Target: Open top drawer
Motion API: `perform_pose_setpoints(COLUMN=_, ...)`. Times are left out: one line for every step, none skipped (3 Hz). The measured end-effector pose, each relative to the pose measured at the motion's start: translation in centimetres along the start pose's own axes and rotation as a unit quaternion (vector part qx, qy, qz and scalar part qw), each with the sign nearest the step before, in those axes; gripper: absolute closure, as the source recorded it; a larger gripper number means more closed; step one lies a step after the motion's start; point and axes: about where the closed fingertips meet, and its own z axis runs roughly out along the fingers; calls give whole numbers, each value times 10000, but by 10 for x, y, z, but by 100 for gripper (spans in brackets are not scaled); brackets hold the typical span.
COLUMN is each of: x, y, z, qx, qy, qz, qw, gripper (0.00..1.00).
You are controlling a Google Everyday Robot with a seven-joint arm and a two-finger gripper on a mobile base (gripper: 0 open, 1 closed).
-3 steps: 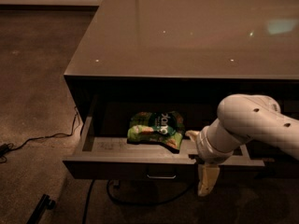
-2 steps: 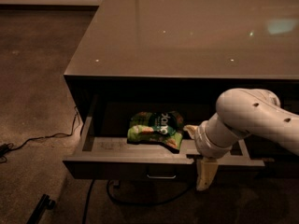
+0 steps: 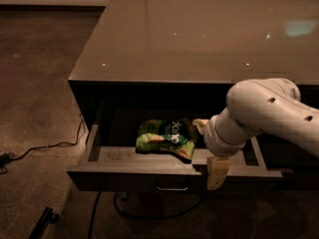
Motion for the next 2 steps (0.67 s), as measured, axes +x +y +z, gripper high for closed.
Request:
perform_pose_setpoints(x=1, y=-10, z=-6, qx=106, qy=106, qz=-7, qw=9999, gripper=19)
perform_pose_setpoints(x=9, y=-17, z=-2, qx=95, qy=193, qz=109, qw=9997, gripper=42)
